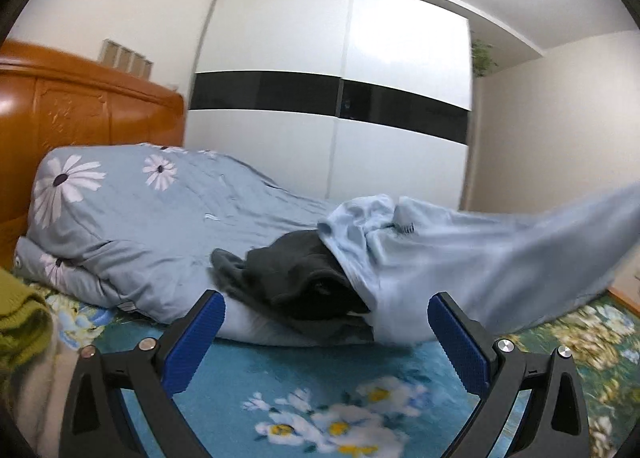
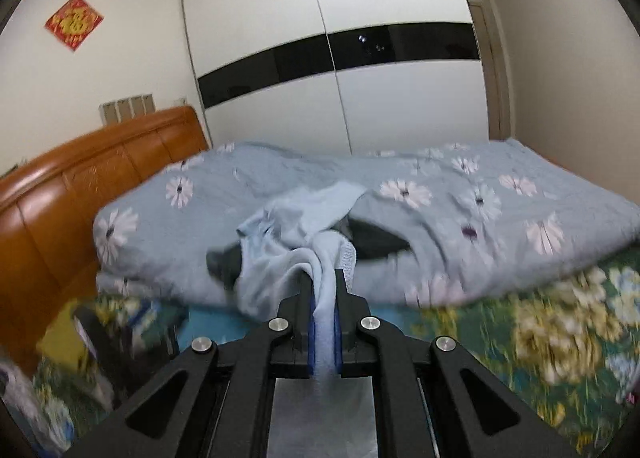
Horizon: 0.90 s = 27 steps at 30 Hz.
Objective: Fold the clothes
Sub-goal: 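Grasp the light blue shirt with the right gripper and pull it from the pile, then grasp the shirt with the left gripper while the right gripper releases it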
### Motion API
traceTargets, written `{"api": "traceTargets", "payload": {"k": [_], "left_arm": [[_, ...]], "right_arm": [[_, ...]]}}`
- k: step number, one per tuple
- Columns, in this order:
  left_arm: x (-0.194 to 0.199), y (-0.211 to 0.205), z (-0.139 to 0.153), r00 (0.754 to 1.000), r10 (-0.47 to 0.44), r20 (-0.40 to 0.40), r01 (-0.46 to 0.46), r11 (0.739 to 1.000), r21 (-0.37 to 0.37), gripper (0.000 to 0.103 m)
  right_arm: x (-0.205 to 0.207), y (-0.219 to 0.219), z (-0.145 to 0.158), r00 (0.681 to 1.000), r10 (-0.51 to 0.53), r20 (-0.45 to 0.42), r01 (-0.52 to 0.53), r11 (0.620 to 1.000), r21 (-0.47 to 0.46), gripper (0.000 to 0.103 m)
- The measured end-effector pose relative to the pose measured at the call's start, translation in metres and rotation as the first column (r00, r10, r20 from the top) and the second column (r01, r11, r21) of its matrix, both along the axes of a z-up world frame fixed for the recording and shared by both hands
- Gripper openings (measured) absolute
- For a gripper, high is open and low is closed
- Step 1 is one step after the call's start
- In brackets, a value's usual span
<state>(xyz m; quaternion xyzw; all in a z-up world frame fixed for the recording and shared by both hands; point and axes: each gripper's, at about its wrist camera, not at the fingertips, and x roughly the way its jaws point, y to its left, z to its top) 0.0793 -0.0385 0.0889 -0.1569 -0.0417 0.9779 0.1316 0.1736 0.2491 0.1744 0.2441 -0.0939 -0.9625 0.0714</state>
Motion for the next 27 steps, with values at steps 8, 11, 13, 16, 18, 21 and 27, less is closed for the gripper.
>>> {"api": "traceTargets", "payload": {"k": [8, 11, 13, 16, 18, 21, 27], "left_arm": [[0.045, 0.020, -0.043, 0.927, -0.264, 0.266, 0.244, 0.964, 0.106, 0.103], [0.052, 0.017, -0.058, 0.892, -0.283, 0.354, 0.249, 0.958, 0.139, 0.103], [0.058, 0.010, -0.061, 0.884, -0.275, 0.379, 0.234, 0.960, 0.151, 0.103], [0.074, -0.003, -0.059, 0.884, -0.248, 0.396, 0.196, 0.966, 0.167, 0.103], [0.082, -0.016, -0.058, 0.880, -0.227, 0.416, 0.170, 0.971, 0.171, 0.103], [0.093, -0.028, -0.065, 0.877, -0.196, 0.438, 0.132, 0.976, 0.172, 0.103], [0.114, -0.067, -0.066, 0.888, -0.103, 0.448, 0.055, 0.991, 0.119, 0.103]], "right_arm": [[0.073, 0.009, -0.114, 0.996, -0.033, 0.087, 0.041, 0.994, -0.101, 0.007], [0.084, -0.003, -0.154, 0.992, -0.040, 0.122, 0.056, 0.989, -0.134, 0.007], [0.089, -0.021, -0.174, 0.990, -0.015, 0.139, 0.035, 0.990, -0.139, 0.007], [0.096, -0.048, -0.190, 0.988, 0.046, 0.146, -0.024, 0.989, -0.143, 0.007], [0.100, -0.067, -0.198, 0.985, 0.085, 0.153, -0.062, 0.987, -0.147, 0.007], [0.106, -0.097, -0.212, 0.974, 0.169, 0.150, -0.140, 0.973, -0.185, 0.007], [0.122, -0.158, -0.228, 0.920, 0.368, 0.133, -0.334, 0.916, -0.223, 0.007]]}}
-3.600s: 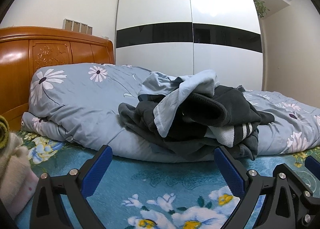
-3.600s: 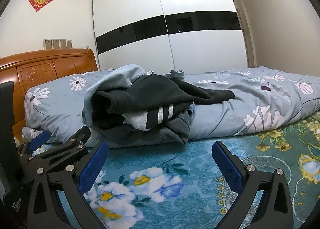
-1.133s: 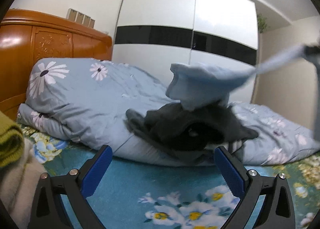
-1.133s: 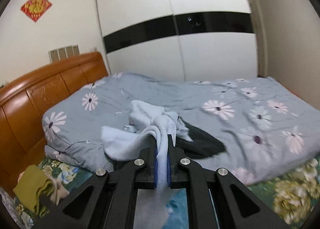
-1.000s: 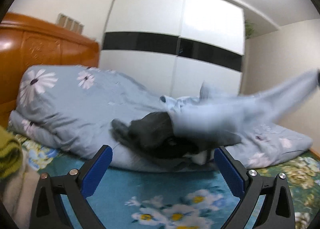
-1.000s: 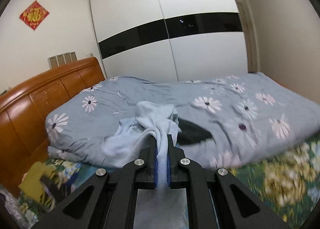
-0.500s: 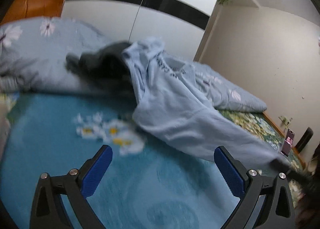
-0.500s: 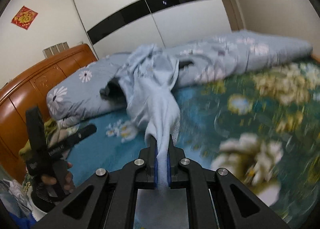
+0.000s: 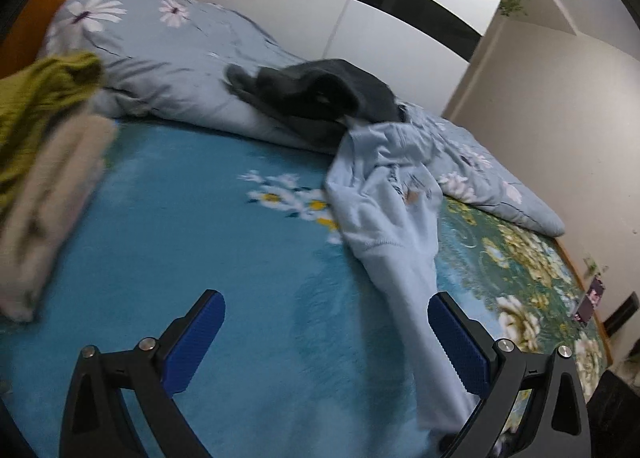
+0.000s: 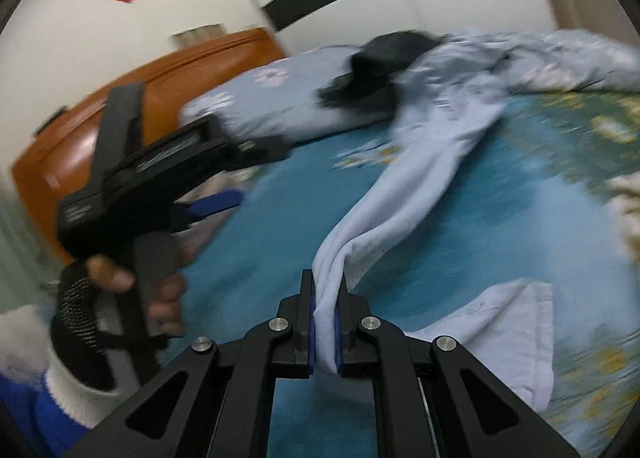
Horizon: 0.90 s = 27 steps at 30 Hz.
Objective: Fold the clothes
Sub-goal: 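Grasp the shirt with the left gripper while the right gripper releases it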
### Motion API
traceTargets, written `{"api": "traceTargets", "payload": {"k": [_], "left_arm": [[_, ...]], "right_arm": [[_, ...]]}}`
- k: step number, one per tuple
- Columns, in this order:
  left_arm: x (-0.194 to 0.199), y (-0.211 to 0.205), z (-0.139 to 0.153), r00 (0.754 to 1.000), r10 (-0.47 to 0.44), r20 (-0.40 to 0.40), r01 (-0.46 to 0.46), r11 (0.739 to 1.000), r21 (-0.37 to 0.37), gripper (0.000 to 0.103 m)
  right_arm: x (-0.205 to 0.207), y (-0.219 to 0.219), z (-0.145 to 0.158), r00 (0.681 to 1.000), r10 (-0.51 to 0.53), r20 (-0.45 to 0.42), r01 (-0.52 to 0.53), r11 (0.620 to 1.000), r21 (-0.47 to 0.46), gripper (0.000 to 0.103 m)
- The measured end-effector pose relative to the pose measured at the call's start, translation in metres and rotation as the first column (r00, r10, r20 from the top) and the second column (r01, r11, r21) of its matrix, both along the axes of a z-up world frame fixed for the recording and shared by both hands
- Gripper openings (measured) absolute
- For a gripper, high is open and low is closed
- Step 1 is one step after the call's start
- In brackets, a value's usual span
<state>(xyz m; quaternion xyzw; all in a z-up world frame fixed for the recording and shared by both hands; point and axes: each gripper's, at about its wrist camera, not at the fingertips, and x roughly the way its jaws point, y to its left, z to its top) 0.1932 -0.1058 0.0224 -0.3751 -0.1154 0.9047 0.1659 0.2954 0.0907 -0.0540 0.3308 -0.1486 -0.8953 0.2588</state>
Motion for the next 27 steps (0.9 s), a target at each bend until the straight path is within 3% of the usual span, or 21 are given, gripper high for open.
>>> {"api": "traceTargets", "payload": {"k": [3, 7, 9, 11, 13, 17, 21, 24, 27], "left_arm": [[0.007, -0.010, 0.001, 1.000, 0.018, 0.018, -0.017, 1.000, -0.024, 0.103], [0.011, -0.007, 0.001, 0.999, 0.000, 0.046, 0.001, 1.000, -0.030, 0.103], [0.011, 0.004, 0.001, 0.999, -0.022, 0.048, 0.024, 0.999, -0.041, 0.103], [0.007, 0.019, -0.001, 0.998, -0.045, 0.053, 0.048, 0.998, -0.051, 0.103], [0.000, 0.039, -0.009, 0.995, -0.075, 0.070, 0.079, 0.995, -0.066, 0.103], [-0.019, 0.071, -0.032, 0.986, -0.105, 0.128, 0.116, 0.990, -0.082, 0.103], [-0.047, 0.089, -0.055, 0.978, -0.103, 0.182, 0.111, 0.993, -0.033, 0.102], [-0.066, 0.098, -0.071, 0.971, -0.079, 0.225, 0.082, 0.997, -0.006, 0.088], [-0.077, 0.106, -0.078, 0.970, -0.063, 0.236, 0.068, 0.998, -0.013, 0.084]], "right_arm": [[0.009, -0.021, -0.001, 0.996, 0.089, -0.013, -0.089, 0.996, 0.014, 0.007], [0.014, -0.013, -0.001, 0.999, 0.038, -0.034, -0.034, 0.995, 0.088, 0.014], [0.018, 0.000, 0.000, 0.999, -0.009, -0.037, 0.012, 0.997, 0.078, 0.023], [0.027, 0.017, 0.005, 0.997, -0.066, -0.050, 0.069, 0.996, 0.062, 0.052], [0.034, 0.040, 0.007, 0.988, -0.135, -0.070, 0.138, 0.990, 0.039, 0.059], [0.051, 0.092, 0.008, 0.949, -0.308, -0.072, 0.307, 0.951, -0.028, 0.061], [0.068, 0.151, -0.003, 0.881, -0.474, -0.010, 0.468, 0.874, -0.132, 0.061], [0.079, 0.177, -0.007, 0.846, -0.533, 0.028, 0.528, 0.828, -0.187, 0.061], [0.081, 0.187, -0.007, 0.834, -0.550, 0.040, 0.546, 0.815, -0.195, 0.061]]}}
